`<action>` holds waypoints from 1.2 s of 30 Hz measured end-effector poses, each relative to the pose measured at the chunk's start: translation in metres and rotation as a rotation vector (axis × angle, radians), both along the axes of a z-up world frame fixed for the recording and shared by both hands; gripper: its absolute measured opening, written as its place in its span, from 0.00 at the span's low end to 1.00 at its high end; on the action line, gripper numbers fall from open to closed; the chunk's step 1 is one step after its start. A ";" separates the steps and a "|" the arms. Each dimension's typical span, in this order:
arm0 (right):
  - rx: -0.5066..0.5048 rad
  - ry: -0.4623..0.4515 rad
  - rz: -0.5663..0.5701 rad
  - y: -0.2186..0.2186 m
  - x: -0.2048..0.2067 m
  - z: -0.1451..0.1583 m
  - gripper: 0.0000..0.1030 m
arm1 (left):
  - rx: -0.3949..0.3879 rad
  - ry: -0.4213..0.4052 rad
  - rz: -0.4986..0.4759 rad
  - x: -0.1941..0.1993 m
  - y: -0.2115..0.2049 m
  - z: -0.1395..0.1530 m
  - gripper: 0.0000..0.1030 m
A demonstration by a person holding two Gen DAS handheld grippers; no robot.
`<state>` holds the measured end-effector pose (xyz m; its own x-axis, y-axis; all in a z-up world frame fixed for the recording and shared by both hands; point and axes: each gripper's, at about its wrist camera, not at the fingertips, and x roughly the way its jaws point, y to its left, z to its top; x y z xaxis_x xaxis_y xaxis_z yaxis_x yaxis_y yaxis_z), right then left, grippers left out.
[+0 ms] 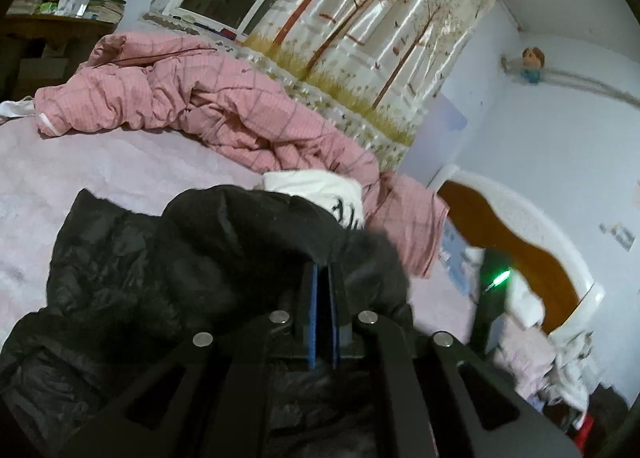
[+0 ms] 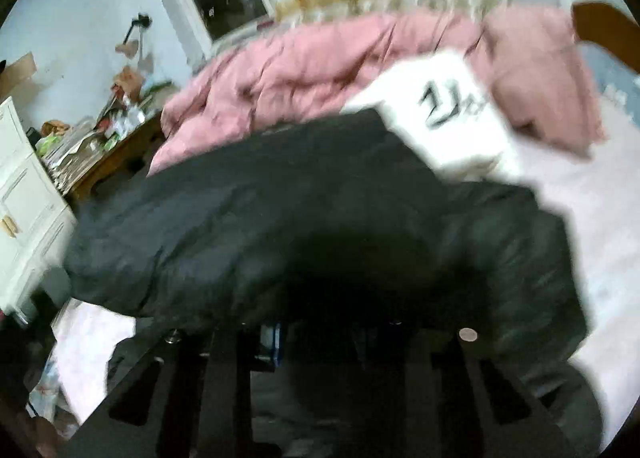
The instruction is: Fold large clothes
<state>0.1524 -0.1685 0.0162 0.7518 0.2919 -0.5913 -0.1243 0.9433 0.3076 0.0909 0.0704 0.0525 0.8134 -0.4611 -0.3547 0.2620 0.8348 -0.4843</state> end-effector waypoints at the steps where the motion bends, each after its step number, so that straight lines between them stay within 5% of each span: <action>1: -0.035 -0.016 0.006 -0.005 -0.005 0.002 0.27 | 0.026 0.008 0.001 -0.001 -0.002 -0.005 0.01; 5: -0.210 0.054 -0.017 -0.017 -0.025 -0.010 0.27 | 0.064 0.112 -0.067 0.002 -0.010 -0.037 0.01; 9: -0.158 0.140 -0.021 -0.047 -0.041 -0.036 0.27 | 0.042 0.203 -0.093 0.014 -0.005 -0.050 0.02; 13: -0.094 0.119 -0.010 -0.066 -0.055 -0.031 0.27 | 0.127 0.155 -0.031 0.027 -0.002 -0.027 0.44; 16: -0.042 0.035 0.020 -0.068 -0.058 -0.004 0.28 | 0.159 0.082 -0.041 0.044 0.000 0.003 0.54; 17: -0.034 0.003 0.033 -0.066 -0.064 0.008 0.37 | 0.167 0.095 -0.062 0.053 0.000 0.010 0.57; 18: -0.033 -0.036 0.044 -0.062 -0.063 0.024 0.45 | 0.157 0.146 -0.105 0.063 -0.001 0.013 0.57; 19: -0.034 -0.070 0.044 -0.058 -0.060 0.038 0.65 | 0.126 0.213 -0.190 0.072 -0.004 0.013 0.57; 20: -0.033 -0.104 0.046 -0.054 -0.054 0.052 0.69 | 0.090 0.253 -0.251 0.076 -0.005 0.010 0.57; 25: -0.130 -0.139 0.226 -0.003 -0.026 0.091 0.69 | 0.241 0.313 -0.137 0.076 -0.010 -0.026 0.56; 29: -0.199 -0.088 0.221 0.025 0.006 0.089 0.69 | 0.096 0.424 -0.136 0.095 0.003 -0.065 0.38; 30: -0.203 -0.079 0.208 0.026 0.012 0.087 0.68 | 0.104 0.435 -0.116 0.101 0.004 -0.071 0.36; 31: -0.203 -0.071 0.198 0.027 0.016 0.086 0.49 | 0.128 0.439 -0.088 0.107 0.004 -0.074 0.33; 32: -0.203 -0.054 0.204 0.029 0.020 0.084 0.18 | 0.149 0.440 -0.069 0.112 0.003 -0.078 0.30; 36: -0.109 -0.029 0.322 0.025 0.023 0.065 0.02 | 0.143 0.446 -0.058 0.125 0.001 -0.081 0.23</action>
